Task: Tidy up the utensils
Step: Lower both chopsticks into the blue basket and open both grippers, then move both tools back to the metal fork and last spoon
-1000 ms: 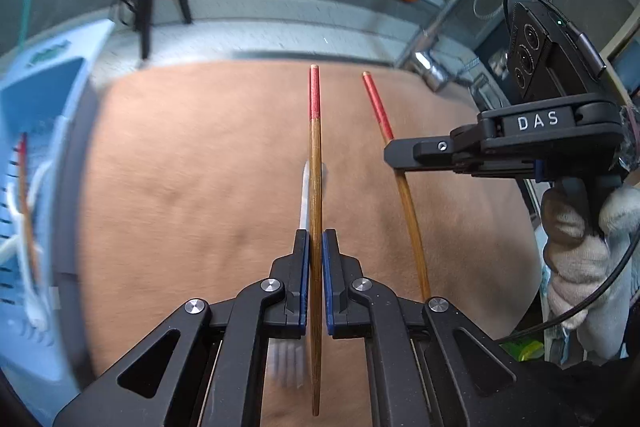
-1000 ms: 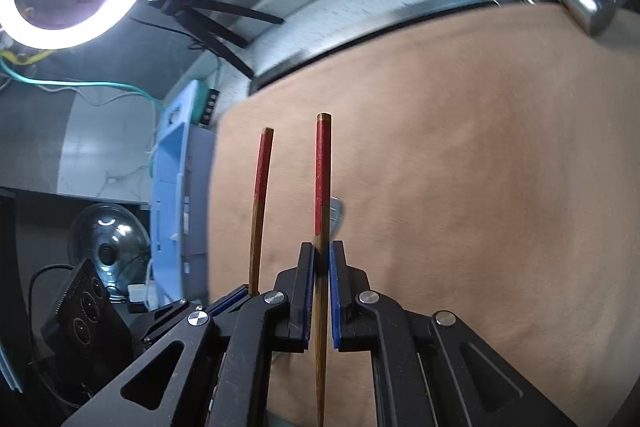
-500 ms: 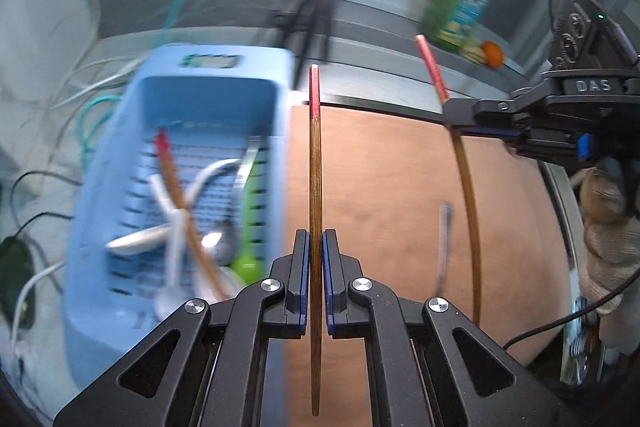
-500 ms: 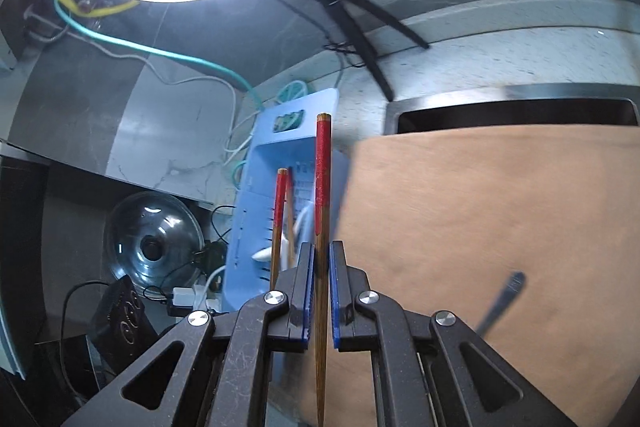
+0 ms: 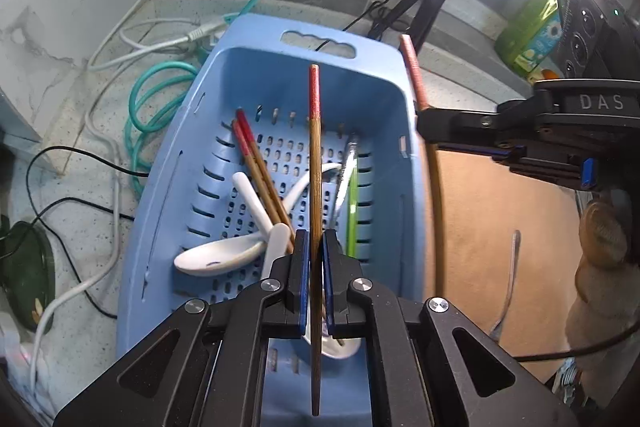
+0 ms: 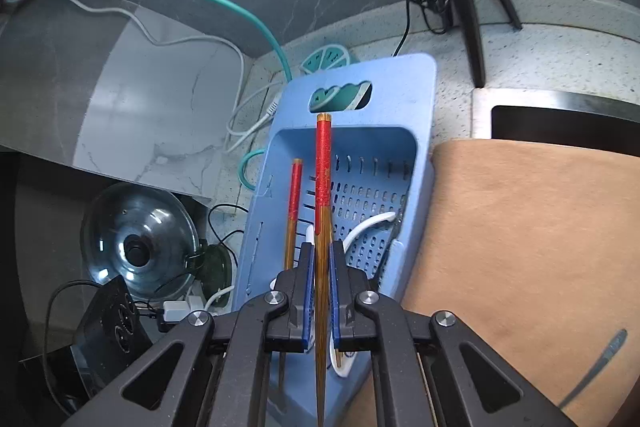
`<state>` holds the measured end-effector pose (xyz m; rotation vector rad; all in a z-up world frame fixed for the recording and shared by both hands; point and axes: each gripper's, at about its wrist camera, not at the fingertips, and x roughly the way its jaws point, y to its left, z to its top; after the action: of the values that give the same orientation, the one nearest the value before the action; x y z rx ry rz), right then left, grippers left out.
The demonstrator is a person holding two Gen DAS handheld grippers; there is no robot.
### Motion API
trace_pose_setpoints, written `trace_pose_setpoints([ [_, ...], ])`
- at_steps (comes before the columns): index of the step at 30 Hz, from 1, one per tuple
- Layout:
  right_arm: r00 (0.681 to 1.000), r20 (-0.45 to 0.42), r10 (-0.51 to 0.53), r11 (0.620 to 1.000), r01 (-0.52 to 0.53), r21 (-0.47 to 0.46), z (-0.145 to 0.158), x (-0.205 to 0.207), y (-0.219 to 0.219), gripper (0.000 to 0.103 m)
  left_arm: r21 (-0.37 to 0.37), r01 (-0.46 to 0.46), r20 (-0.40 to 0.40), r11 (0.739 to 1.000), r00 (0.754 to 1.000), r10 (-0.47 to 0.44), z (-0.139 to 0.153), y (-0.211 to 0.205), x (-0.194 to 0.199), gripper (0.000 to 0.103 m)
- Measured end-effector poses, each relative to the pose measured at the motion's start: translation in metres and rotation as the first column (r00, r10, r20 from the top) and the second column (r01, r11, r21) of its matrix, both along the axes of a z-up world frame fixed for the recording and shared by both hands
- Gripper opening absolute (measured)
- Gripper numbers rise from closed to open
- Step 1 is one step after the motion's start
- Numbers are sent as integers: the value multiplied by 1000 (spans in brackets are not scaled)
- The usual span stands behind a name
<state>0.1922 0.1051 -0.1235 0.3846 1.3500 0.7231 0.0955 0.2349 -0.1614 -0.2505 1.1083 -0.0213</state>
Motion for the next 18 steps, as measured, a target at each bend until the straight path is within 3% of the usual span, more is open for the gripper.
trace_pose_setpoints([
  [10, 999, -24, 33, 997, -35, -71, -38, 7, 38, 7, -1, -15, -52, 1000, 999, 15, -20, 6, 16, 5],
  [18, 998, -16, 64, 993, -65, -99, -41, 8, 40, 9, -1, -34, -87, 999, 996, 34, -25, 9, 19, 6],
])
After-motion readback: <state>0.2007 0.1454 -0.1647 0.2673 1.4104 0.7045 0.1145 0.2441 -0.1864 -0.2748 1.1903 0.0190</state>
